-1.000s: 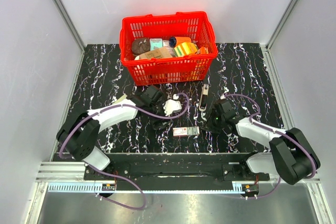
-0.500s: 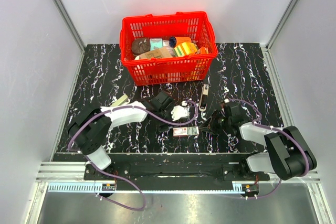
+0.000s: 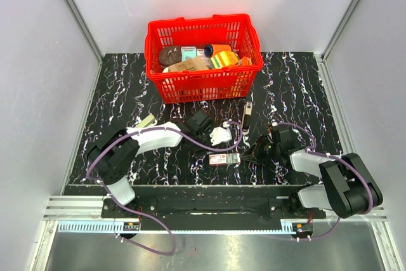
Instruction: Unload the staples from the stapler
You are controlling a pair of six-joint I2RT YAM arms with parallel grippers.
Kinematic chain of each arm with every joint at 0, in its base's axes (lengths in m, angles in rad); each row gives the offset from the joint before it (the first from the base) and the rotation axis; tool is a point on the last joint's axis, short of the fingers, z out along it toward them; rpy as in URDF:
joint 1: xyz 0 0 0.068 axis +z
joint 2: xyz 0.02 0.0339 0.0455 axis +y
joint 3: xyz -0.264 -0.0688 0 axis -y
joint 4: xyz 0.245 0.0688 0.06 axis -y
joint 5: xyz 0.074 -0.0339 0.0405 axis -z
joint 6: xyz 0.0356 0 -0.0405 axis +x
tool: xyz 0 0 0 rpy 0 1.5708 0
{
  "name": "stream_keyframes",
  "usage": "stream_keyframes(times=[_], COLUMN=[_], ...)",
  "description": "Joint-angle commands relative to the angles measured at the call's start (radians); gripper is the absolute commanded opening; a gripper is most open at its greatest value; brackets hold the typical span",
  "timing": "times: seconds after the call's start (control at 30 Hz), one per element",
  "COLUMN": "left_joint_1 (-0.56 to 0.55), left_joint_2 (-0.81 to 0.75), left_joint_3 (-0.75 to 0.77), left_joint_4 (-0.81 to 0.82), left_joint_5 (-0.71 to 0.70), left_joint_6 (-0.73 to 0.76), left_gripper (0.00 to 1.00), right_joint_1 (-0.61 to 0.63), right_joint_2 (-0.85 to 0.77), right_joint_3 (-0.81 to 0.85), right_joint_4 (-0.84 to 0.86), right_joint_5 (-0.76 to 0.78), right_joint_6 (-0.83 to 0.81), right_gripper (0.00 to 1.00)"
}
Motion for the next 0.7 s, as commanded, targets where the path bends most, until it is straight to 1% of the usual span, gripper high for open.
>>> stream_keyframes(times=[0.0, 0.13, 0.67], left_joint_1=[-0.016, -0.021, -0.036], left_joint_2=[0.013, 0.018, 0.038], left_joint_3=[0.035, 0.041, 0.064], left_joint_4=[0.026, 0.025, 0.009], left_joint_5=[-0.022, -0.022, -0.019], left_joint_6=[0.004, 0.006, 0.000], left_gripper=[0.64, 0.64, 0.64], right_joint_1=[-0.004, -0.004, 0.001], right_joint_2=[0.006, 0.001, -0.017], right_joint_3=[-0.004, 0.007, 0.029], right_joint_4=[-0.015, -0.024, -0.041], right_joint_5=[-0.008, -0.005, -0.013], right_joint_6=[-0.006, -0.018, -0.015], right_gripper=[0.20, 0.17, 0.13])
